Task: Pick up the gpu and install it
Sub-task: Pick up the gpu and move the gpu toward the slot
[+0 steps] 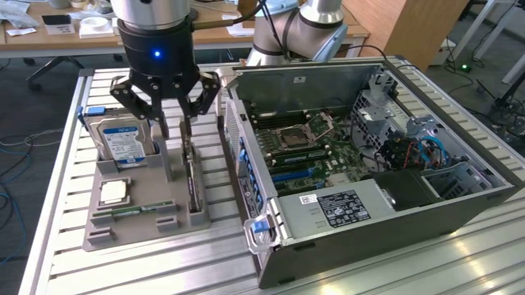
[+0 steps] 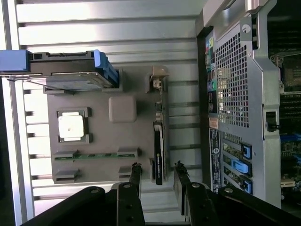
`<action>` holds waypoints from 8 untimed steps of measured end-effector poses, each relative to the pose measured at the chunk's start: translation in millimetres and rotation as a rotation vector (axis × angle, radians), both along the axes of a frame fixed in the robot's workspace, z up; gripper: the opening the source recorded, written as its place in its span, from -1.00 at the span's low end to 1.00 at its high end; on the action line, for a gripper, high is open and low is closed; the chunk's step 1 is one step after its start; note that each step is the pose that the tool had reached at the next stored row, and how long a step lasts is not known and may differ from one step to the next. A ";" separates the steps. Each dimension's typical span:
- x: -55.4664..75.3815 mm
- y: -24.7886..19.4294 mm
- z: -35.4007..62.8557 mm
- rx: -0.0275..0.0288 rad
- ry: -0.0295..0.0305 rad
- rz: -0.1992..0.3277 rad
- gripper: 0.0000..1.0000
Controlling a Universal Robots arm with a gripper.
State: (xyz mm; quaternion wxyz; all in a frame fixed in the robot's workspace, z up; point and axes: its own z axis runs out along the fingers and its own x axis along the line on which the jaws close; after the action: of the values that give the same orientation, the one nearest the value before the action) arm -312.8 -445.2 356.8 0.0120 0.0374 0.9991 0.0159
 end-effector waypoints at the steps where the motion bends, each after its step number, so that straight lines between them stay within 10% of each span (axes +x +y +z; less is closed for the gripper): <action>1: 0.0 0.0 -1.3 0.0000 0.0000 0.000 -0.17; 8: 0.0 0.0 -9.7 -0.0001 0.0001 0.000 -0.17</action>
State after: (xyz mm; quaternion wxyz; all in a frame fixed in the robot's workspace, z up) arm -312.8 -445.2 347.1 0.0120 0.0373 0.9991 0.0159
